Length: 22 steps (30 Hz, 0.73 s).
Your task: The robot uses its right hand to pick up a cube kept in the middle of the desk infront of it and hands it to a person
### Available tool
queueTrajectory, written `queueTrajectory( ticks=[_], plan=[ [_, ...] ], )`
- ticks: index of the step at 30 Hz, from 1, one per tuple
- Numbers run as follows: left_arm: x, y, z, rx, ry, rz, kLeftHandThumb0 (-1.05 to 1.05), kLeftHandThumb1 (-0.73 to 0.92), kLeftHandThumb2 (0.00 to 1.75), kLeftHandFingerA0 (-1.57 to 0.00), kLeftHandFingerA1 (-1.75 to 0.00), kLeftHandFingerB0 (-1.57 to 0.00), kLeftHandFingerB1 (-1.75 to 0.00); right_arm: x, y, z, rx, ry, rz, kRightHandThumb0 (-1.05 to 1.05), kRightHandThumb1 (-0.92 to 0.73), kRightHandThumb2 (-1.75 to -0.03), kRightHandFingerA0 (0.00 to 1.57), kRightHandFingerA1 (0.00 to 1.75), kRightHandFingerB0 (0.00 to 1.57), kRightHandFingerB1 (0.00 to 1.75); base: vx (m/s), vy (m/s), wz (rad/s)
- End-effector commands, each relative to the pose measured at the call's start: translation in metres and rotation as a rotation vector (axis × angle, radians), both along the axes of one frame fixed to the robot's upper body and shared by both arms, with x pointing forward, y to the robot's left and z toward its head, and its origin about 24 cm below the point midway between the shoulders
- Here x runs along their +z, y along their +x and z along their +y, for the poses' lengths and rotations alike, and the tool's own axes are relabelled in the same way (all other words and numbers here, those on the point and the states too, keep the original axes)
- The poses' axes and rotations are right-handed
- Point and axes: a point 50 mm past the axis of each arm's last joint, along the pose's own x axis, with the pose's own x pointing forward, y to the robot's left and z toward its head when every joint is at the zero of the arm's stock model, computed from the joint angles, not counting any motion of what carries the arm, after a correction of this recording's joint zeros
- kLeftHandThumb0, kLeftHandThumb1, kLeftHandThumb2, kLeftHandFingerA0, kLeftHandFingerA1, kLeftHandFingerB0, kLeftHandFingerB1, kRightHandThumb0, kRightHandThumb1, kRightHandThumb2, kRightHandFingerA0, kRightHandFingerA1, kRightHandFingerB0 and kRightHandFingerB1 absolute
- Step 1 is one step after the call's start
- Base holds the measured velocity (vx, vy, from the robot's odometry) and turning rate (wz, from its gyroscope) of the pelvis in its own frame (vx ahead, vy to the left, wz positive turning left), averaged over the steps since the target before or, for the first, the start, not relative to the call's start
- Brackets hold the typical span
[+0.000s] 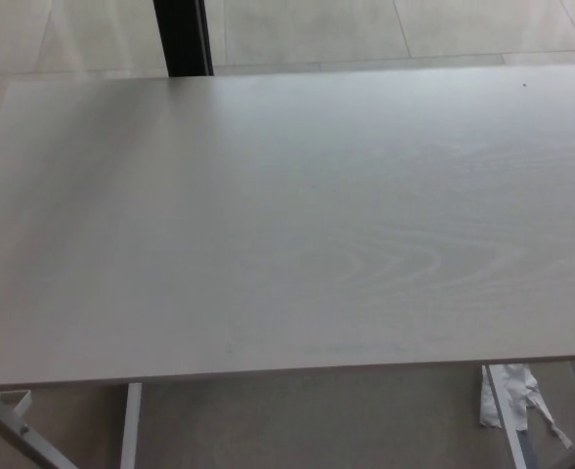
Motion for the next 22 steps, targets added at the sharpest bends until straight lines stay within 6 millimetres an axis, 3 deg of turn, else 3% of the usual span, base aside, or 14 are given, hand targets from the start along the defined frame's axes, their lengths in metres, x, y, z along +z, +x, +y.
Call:
queueTrajectory(
  ticks=[1,2,3,8,10,11,14,16,17,18,19,20,21,22],
  plan=[
    [0.008,-0.004,0.009,0.034,0.033,-0.022,-1.05,0.85,0.81,-0.52,-1.51,-0.14,-1.21,-0.039,-0.056,-0.008,-0.345,0.172,-0.378,-0.49,-0.58,-0.58,0.74,0.75,0.56,0.41,0.0,0.0,0.0],
    [0.008,-0.004,0.009,0.034,0.033,-0.02,-1.05,0.85,0.8,-0.53,-1.45,-0.01,-1.4,-0.039,-0.056,-0.008,-0.339,0.163,-0.365,-0.52,-0.58,-0.58,0.83,0.88,0.61,0.42,0.0,0.0,0.0],
    [0.008,-0.004,0.009,0.033,0.033,-0.016,-1.05,0.85,0.81,-0.53,-1.45,-0.01,-1.39,-0.04,-0.055,-0.008,-0.351,0.154,-0.362,-0.59,-0.59,-0.59,0.9,1.05,0.79,0.47,0.0,0.0,0.0],
    [0.01,-0.002,0.01,0.014,0.043,-0.015,-1.05,0.84,0.83,-0.54,-1.45,-0.06,-1.41,-0.051,-0.055,-0.004,-0.407,0.188,-0.325,-0.57,-0.62,-0.59,0.94,0.96,0.84,0.59,0.0,0.0,0.0],
    [0.01,-0.003,0.01,0.012,0.052,0.0,-1.05,0.85,0.84,-0.57,-1.45,-0.11,-1.42,-0.065,-0.062,-0.001,-0.338,0.294,-0.117,-0.63,-0.63,-0.6,1.02,0.86,0.85,0.64,0.0,0.0,0.0],
    [0.01,-0.004,0.01,0.009,0.055,0.003,-1.05,0.84,0.85,-0.57,-1.45,-0.09,-1.41,-0.067,-0.063,-0.001,-0.32,0.326,-0.075,-0.64,-0.63,-0.59,1.0,0.75,0.76,0.58,0.0,0.0,0.0],
    [0.008,-0.006,0.009,0.003,0.053,0.019,-1.05,0.85,0.85,-0.61,-1.42,-0.12,-1.39,-0.069,-0.065,0.0,-0.238,0.407,0.05,-0.6,-0.6,-0.58,0.89,0.59,0.73,0.55,0.0,0.0,0.0],
    [0.007,-0.008,0.009,0.012,0.043,0.023,-1.05,0.84,0.84,-0.58,-1.42,-0.13,-1.39,-0.07,-0.066,0.0,-0.218,0.434,0.084,-0.58,-0.57,-0.57,0.85,0.59,0.71,0.53,0.0,0.0,0.0],
    [0.006,-0.009,0.008,0.021,0.034,0.011,-1.05,0.83,0.85,-0.58,-1.43,-0.09,-1.41,-0.07,-0.063,-0.001,-0.205,0.475,0.111,-0.52,-0.52,-0.56,0.69,0.6,0.63,0.51,0.0,0.0,0.0],
    [0.006,-0.01,0.009,0.023,0.033,0.011,-1.05,0.83,0.85,-0.58,-1.43,-0.09,-1.41,-0.07,-0.063,-0.001,-0.202,0.476,0.112,-0.52,-0.52,-0.56,0.69,0.6,0.63,0.51,0.0,0.0,0.0],
    [0.006,-0.01,0.008,0.026,0.034,0.013,-1.05,0.83,0.84,-0.53,-1.45,-0.08,-1.38,-0.069,-0.059,0.0,-0.16,0.469,0.183,-0.56,-0.38,-0.76,0.51,0.63,0.44,0.53,0.0,0.0,0.0],
    [0.006,-0.01,0.009,0.027,0.035,0.018,-1.05,0.84,0.84,-0.54,-1.45,-0.08,-1.35,-0.069,-0.057,0.0,-0.137,0.47,0.222,-0.52,-0.48,-0.54,0.54,0.58,0.44,0.42,0.0,0.0,0.0],
    [0.006,-0.01,0.009,0.026,0.036,0.021,-1.05,0.83,0.85,-0.54,-1.45,-0.08,-1.37,-0.069,-0.055,0.0,-0.124,0.478,0.236,-0.54,-0.37,-0.76,0.56,0.69,0.35,0.51,0.0,0.0,0.0],
    [0.007,-0.009,0.009,0.025,0.035,0.018,-1.05,0.83,0.85,-0.54,-1.45,-0.08,-1.37,-0.069,-0.054,0.0,-0.119,0.48,0.24,-0.54,-0.37,-0.76,0.56,0.69,0.35,0.51,0.0,0.0,0.0]
  ],
)
